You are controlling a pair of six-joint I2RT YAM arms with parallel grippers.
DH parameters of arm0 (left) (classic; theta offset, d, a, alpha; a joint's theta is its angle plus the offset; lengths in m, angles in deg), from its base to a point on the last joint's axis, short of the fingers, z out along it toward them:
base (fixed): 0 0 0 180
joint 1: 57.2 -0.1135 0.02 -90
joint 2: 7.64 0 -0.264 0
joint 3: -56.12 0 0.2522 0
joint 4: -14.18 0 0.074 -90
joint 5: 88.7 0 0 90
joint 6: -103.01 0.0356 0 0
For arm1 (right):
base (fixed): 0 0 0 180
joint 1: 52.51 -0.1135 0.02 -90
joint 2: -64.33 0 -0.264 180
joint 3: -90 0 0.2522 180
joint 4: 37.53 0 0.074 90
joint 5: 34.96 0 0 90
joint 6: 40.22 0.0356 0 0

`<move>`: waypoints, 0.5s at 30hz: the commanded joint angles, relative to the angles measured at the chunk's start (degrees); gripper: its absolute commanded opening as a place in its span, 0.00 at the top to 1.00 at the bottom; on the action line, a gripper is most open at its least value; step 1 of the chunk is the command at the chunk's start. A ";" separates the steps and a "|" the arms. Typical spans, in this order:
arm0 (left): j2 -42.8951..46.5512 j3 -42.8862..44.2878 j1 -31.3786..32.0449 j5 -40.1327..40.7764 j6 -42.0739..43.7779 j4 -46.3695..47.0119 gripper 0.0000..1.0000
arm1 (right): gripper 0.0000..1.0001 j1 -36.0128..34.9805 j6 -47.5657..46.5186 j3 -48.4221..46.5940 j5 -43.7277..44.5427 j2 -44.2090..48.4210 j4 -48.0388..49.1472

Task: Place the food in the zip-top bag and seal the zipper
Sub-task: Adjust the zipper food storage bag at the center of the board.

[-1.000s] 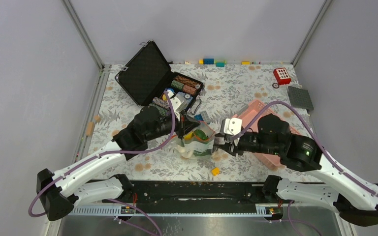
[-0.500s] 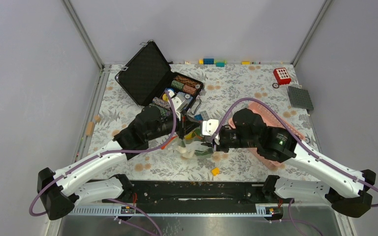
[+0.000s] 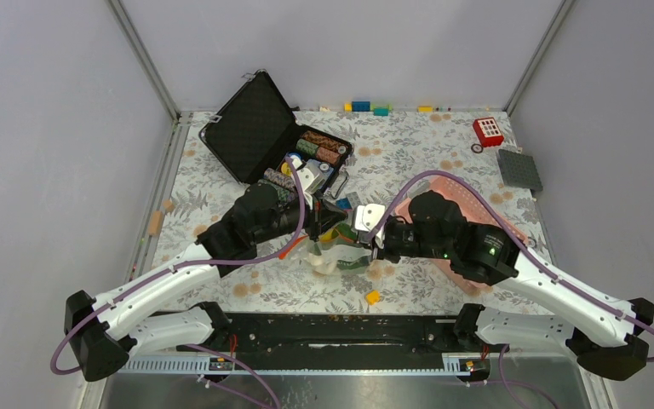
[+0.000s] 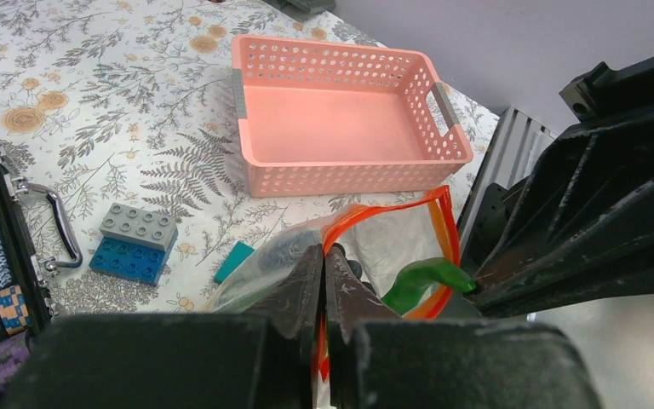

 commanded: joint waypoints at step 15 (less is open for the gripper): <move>2.55 0.10 0.45 -3.34 0.66 5.44 1.00 | 1.00 0.03 4.36 0.64 8.36 -0.69 4.80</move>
